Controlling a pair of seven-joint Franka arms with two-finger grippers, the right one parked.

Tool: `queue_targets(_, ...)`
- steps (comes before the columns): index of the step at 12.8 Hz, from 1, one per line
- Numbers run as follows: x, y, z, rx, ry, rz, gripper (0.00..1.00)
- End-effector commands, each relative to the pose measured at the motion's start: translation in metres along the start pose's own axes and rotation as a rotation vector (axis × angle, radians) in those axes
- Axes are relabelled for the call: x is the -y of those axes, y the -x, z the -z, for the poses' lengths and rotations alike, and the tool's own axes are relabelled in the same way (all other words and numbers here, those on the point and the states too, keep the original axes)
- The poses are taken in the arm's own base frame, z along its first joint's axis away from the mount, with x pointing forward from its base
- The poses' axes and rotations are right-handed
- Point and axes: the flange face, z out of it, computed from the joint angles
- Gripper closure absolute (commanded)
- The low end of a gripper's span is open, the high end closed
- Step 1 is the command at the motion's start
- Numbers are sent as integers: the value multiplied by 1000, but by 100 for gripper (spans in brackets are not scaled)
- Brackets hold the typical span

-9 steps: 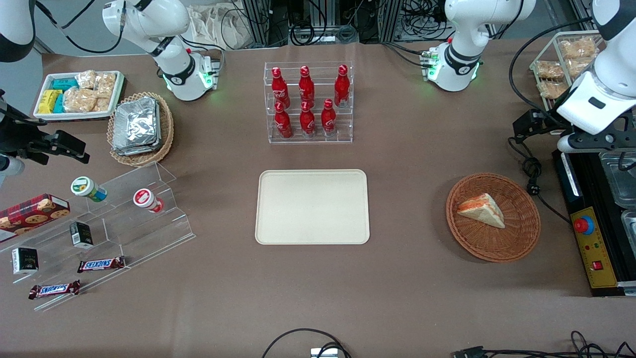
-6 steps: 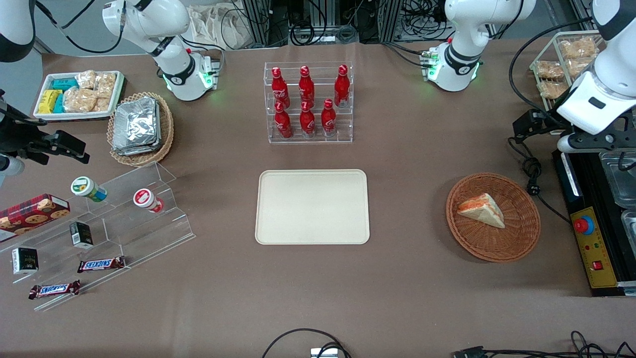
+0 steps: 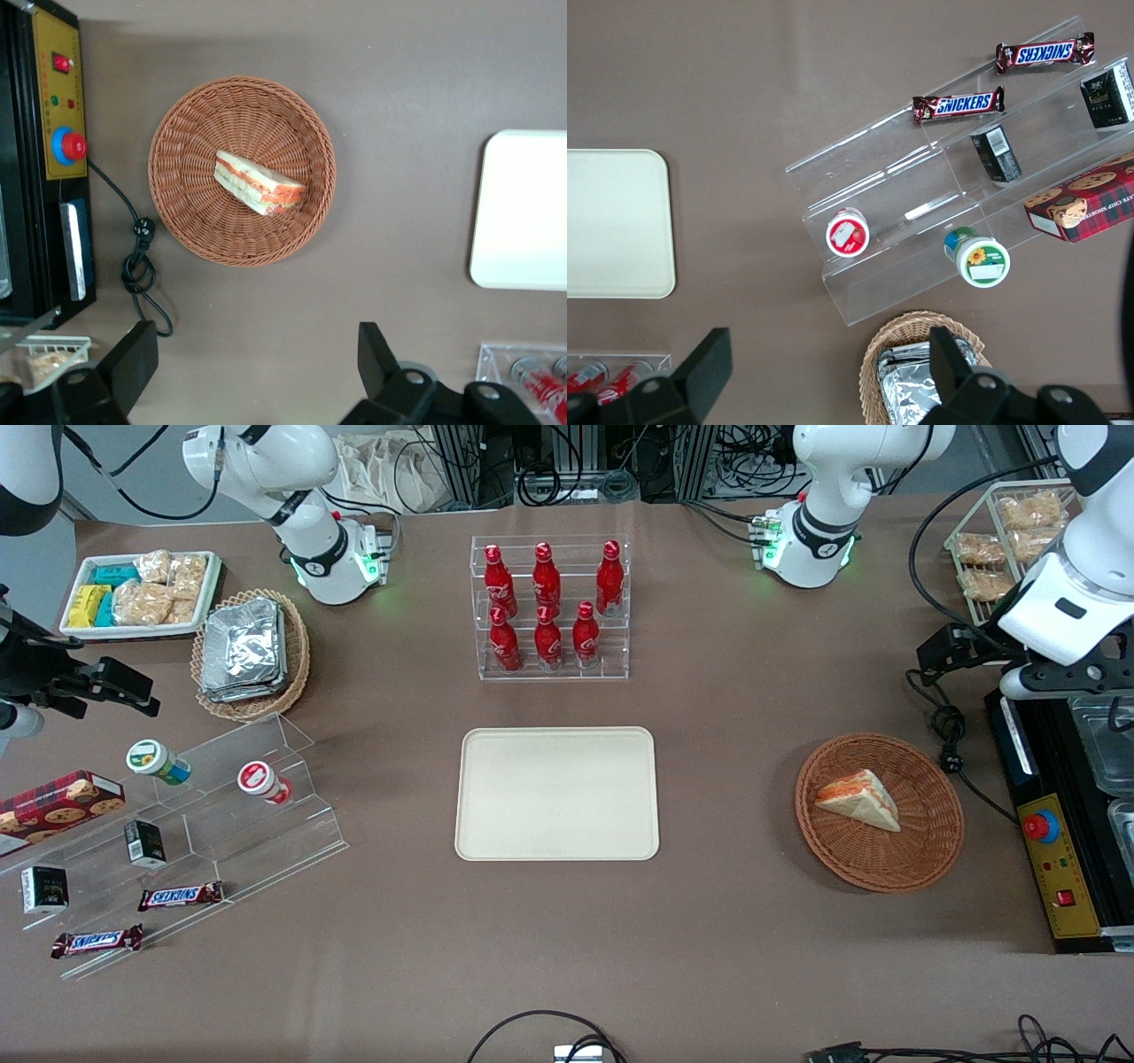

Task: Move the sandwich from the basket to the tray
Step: 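Move the left gripper over the wicker basket above the sandwich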

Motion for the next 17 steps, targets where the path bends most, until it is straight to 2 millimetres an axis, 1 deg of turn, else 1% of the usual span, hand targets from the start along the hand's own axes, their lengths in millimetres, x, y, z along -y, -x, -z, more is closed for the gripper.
queue_targets(1, -1, -4, -9, 1, 15, 215, 0)
queue_targets(3, -3, -17, -27, -34, 32, 462, 0)
queue_targets(4, -5, -22, -38, -28, 35, 539, 0)
queue_targets(6, -4, -31, -61, -3, 27, 621, 0)
queue_targets(7, 2, -38, -73, 0, 28, 653, 0)
queue_targets(8, 4, -45, -87, 6, 26, 676, 0)
queue_targets(10, 10, -63, -123, 30, 16, 734, 0)
queue_targets(12, 12, -76, -162, 57, 4, 779, 0)
queue_targets(13, 9, -81, -184, 63, 1, 791, 0)
queue_targets(15, 15, -81, -228, 31, 18, 825, 0)
queue_targets(17, 16, -73, -269, 26, 23, 858, 0)
